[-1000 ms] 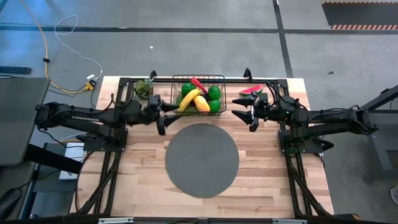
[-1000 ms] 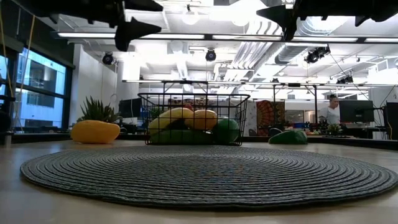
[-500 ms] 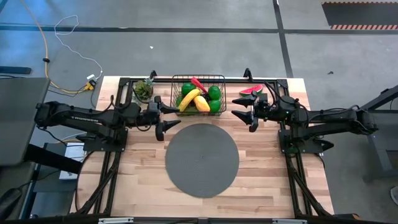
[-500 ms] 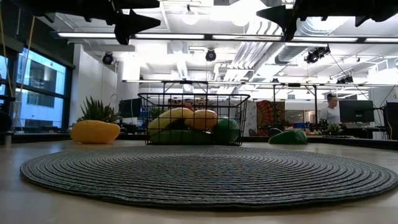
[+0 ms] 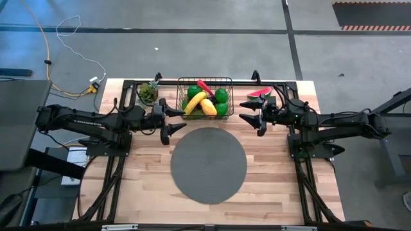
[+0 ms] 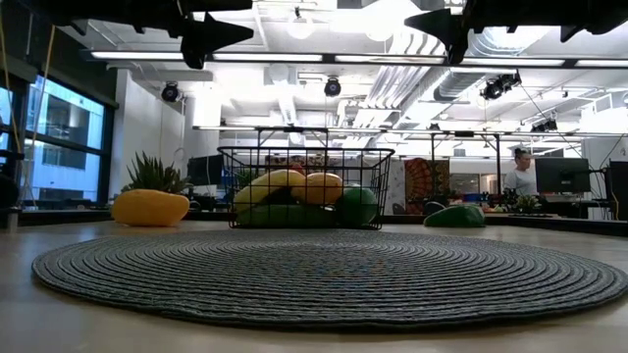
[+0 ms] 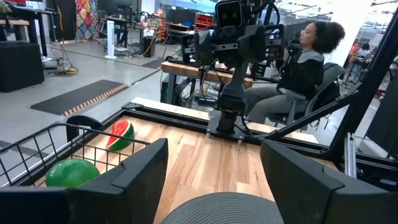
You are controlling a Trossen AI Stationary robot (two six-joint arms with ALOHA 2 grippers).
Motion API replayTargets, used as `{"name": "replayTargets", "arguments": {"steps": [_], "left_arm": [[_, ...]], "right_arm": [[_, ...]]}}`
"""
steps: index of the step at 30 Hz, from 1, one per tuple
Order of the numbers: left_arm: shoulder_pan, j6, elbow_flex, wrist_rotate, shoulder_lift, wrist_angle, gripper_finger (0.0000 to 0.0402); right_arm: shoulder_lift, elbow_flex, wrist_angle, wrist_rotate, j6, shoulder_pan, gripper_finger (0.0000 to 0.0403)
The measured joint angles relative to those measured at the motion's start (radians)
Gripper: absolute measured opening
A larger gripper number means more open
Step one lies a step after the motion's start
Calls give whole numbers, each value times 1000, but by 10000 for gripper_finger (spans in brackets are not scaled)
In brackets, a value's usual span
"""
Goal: Build produce basket
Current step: Put the yellow mango into the black wire basket
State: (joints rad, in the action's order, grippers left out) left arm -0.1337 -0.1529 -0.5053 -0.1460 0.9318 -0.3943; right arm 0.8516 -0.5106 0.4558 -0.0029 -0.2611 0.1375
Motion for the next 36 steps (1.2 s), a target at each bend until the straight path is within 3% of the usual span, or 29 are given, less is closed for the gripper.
{"name": "replayTargets", "arguments": {"steps": [9, 18, 20, 26, 31, 36], "left_arm": [[-4, -91, -50, -83, 0, 76, 245], [-141, 1, -365, -266, 35, 879, 245], [-198, 50, -387, -248, 42, 974, 245], [-340, 181, -332, -50, 43, 1123, 254], [-410, 208, -248, -34, 44, 1202, 276], [-471, 244, -212, 3, 66, 1180, 307]], "right_arm": [[0, 0, -3, 0, 0, 0, 243], [0, 0, -3, 0, -11, 0, 243], [0, 0, -4, 0, -11, 0, 243], [0, 0, -4, 0, -11, 0, 243], [0, 0, -7, 0, -11, 0, 243], [0, 0, -11, 13, -9, 0, 243]]}}
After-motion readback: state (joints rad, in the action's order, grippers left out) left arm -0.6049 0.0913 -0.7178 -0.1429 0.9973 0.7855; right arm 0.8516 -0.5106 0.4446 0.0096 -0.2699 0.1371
